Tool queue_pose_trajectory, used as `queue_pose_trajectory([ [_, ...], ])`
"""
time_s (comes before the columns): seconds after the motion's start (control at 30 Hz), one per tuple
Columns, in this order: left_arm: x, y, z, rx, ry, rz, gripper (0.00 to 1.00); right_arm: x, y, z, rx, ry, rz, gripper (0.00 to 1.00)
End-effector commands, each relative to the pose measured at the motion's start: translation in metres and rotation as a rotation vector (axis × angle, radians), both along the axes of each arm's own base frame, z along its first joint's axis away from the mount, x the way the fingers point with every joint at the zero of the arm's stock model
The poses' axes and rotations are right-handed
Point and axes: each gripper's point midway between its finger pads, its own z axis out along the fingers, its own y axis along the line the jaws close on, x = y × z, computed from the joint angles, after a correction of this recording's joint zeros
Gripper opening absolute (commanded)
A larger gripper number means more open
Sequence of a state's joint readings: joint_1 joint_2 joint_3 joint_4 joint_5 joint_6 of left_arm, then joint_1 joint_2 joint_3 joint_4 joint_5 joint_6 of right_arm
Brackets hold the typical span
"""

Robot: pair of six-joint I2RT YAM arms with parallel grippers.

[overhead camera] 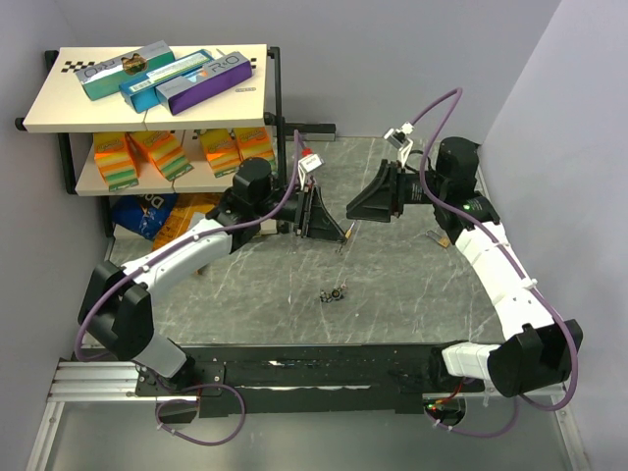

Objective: Unlock with the key

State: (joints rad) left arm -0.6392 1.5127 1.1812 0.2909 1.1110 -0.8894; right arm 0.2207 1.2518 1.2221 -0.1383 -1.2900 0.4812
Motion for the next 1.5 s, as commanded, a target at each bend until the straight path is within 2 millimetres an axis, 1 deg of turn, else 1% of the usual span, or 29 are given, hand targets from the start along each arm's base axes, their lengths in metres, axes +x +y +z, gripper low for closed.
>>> queue_pose_trajectory([
  [0.0, -0.008, 0.007, 0.025, -0.071, -0.084, -0.006, 0.01, -0.012, 0.003, 0.001, 0.009, -0.013, 0.074, 0.62],
  [0.03, -0.007, 0.007, 0.027, -0.082, -0.094, 0.001, 0.01, -0.013, 0.003, 0.0, 0.009, -0.012, 0.079, 0.57],
  [0.13, -0.005, 0.007, 0.033, -0.112, -0.099, 0.019, 0.01, -0.015, 0.004, -0.004, -0.002, 0.0, 0.083, 0.52],
  [0.23, -0.004, 0.007, 0.033, -0.114, -0.088, 0.028, 0.01, -0.016, 0.004, -0.009, -0.011, 0.013, 0.09, 0.47],
  [0.5, -0.004, 0.007, 0.036, -0.128, -0.09, 0.045, 0.01, -0.02, 0.005, -0.016, -0.022, 0.023, 0.1, 0.45],
  [0.63, 0.002, 0.005, 0.033, -0.116, -0.082, 0.077, 0.01, -0.019, 0.004, -0.019, -0.032, 0.03, 0.081, 0.36],
  [0.67, 0.004, 0.005, 0.033, -0.113, -0.105, 0.087, 0.01, -0.019, 0.004, -0.019, -0.038, 0.037, 0.068, 0.34],
  [0.7, 0.007, 0.004, 0.025, -0.079, -0.08, 0.101, 0.01, -0.017, 0.004, -0.019, -0.042, 0.038, 0.062, 0.3],
  [0.73, 0.01, 0.004, 0.023, -0.064, -0.085, 0.116, 0.01, -0.016, 0.004, -0.019, -0.046, 0.042, 0.052, 0.28],
  [0.77, 0.022, 0.002, 0.022, -0.048, -0.124, 0.173, 0.01, -0.011, 0.004, -0.025, -0.063, 0.074, 0.027, 0.25],
  [0.8, 0.026, 0.002, 0.007, 0.028, -0.083, 0.204, 0.01, -0.008, 0.004, -0.023, -0.072, 0.074, 0.015, 0.17],
  [0.83, 0.034, 0.002, 0.007, 0.053, -0.143, 0.231, 0.01, -0.005, 0.004, -0.027, -0.085, 0.09, 0.001, 0.13],
  [0.87, 0.051, 0.002, 0.0, 0.102, -0.159, 0.327, 0.01, 0.002, 0.004, -0.032, -0.106, 0.108, -0.029, 0.1],
  [0.9, 0.052, 0.005, -0.017, 0.193, -0.125, 0.354, 0.01, 0.005, 0.003, -0.035, -0.127, 0.127, -0.052, 0.05],
  [0.93, 0.063, 0.004, -0.017, 0.221, -0.183, 0.394, 0.01, 0.008, 0.003, -0.037, -0.143, 0.136, -0.068, 0.02],
  [0.97, 0.076, 0.007, -0.022, 0.267, -0.202, 0.466, 0.01, 0.014, 0.002, -0.042, -0.163, 0.154, -0.089, 0.0],
  [1.03, 0.08, 0.003, -0.03, 0.347, -0.24, 0.507, 0.01, 0.024, -0.002, -0.052, -0.224, 0.183, -0.167, 0.0],
  [1.07, 0.082, 0.002, -0.033, 0.376, -0.25, 0.527, 0.01, 0.031, -0.004, -0.061, -0.255, 0.209, -0.201, 0.0],
  [1.1, 0.086, -0.001, -0.037, 0.418, -0.275, 0.579, 0.01, 0.04, -0.007, -0.066, -0.29, 0.222, -0.262, 0.0],
  [1.2, 0.093, -0.008, -0.052, 0.542, -0.316, 0.658, 0.01, 0.051, -0.013, -0.085, -0.348, 0.323, -0.353, 0.0],
  [1.23, 0.097, -0.012, -0.054, 0.568, -0.325, 0.674, 0.01, 0.058, -0.014, -0.089, -0.358, 0.328, -0.391, 0.0],
  [1.27, 0.096, -0.012, -0.06, 0.6, -0.324, 0.678, 0.01, 0.058, -0.014, -0.096, -0.357, 0.359, -0.399, 0.0],
  [1.4, 0.099, -0.016, -0.067, 0.616, -0.316, 0.706, 0.01, 0.068, -0.016, -0.112, -0.372, 0.364, -0.437, 0.0],
  [1.47, 0.099, -0.015, -0.078, 0.638, -0.297, 0.711, 0.01, 0.071, -0.016, -0.122, -0.381, 0.371, -0.441, 0.01],
])
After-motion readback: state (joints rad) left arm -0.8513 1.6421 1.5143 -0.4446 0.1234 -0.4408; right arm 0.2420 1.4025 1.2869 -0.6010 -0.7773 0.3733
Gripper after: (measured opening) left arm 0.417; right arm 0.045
